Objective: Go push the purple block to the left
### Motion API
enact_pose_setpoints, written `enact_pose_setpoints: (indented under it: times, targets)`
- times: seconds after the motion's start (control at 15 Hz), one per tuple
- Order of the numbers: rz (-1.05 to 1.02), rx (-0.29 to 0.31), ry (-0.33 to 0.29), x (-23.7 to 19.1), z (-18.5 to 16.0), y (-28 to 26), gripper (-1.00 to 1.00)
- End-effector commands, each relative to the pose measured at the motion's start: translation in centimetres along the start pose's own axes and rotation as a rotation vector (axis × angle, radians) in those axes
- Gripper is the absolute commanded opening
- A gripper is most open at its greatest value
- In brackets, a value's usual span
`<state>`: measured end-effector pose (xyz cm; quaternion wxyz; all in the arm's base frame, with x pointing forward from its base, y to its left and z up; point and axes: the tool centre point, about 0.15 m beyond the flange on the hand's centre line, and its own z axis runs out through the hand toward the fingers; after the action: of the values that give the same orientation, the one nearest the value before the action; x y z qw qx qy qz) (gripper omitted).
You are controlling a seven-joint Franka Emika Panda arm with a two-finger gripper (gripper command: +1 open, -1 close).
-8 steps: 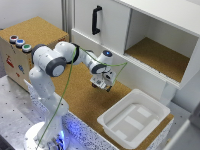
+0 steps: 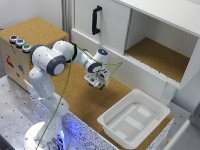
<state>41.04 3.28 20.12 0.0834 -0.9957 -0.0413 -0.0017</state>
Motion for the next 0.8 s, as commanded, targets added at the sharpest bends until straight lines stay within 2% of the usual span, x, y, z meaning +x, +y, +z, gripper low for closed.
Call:
enact_pose_setpoints:
  times: [0.0,0.33,0.53,0.6,0.73]
  targets:
    - [-0.012,0.029,0.049,-1.5,0.4,-4.3,-1.0]
    - [-0.069,0.087,0.053,-1.8,0.9,-7.2,-1.0]
    - [-0.126,0.142,0.041,-2.1,1.5,-9.4,-1.0]
    - [-0.156,0.148,0.027,-2.3,1.9,-10.1,-1.0]
    - [-0.167,0.136,0.042,-2.7,0.9,-10.0,-1.0]
